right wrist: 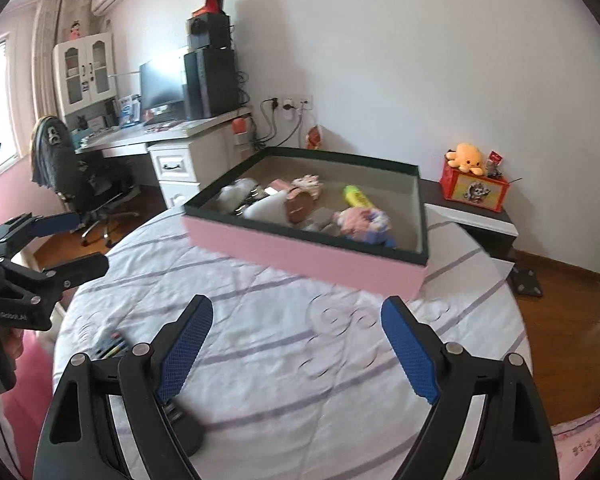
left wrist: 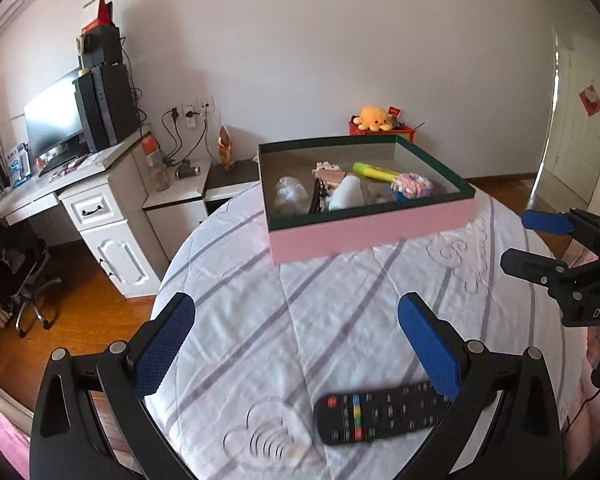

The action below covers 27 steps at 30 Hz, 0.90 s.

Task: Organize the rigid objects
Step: 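Move both tools back over the quilt toward the black remote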

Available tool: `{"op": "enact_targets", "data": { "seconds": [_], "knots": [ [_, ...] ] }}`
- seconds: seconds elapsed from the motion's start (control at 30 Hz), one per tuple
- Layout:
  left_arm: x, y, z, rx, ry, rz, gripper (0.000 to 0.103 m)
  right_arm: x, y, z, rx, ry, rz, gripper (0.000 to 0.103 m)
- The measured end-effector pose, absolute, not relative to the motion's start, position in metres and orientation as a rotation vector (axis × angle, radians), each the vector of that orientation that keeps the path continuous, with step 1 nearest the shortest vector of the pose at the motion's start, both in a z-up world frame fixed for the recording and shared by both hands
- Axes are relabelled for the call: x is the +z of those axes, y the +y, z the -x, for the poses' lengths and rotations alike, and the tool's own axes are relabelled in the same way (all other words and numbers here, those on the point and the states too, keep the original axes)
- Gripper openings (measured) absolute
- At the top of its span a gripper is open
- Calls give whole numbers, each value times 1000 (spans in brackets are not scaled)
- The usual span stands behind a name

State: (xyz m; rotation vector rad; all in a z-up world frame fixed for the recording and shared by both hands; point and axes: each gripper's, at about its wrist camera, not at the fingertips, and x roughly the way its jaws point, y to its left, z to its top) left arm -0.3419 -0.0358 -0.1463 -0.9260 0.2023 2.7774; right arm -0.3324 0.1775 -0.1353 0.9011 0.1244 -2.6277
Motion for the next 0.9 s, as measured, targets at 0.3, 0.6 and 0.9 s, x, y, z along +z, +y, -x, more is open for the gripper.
{"op": "enact_targets", "data": {
  "seconds": [0.3, 0.6, 0.9],
  "knots": [
    [-137, -46, 286, 2828, 190, 882, 103, -118, 168, 281, -2645, 137, -813, 88],
    [-92, -68, 215, 2963, 122, 681, 103, -69, 168, 211, -2737, 179, -606, 88],
    [-60, -72, 166, 3055, 140, 521, 103, -40, 177, 155, -2843, 198, -479, 88]
  ]
}}
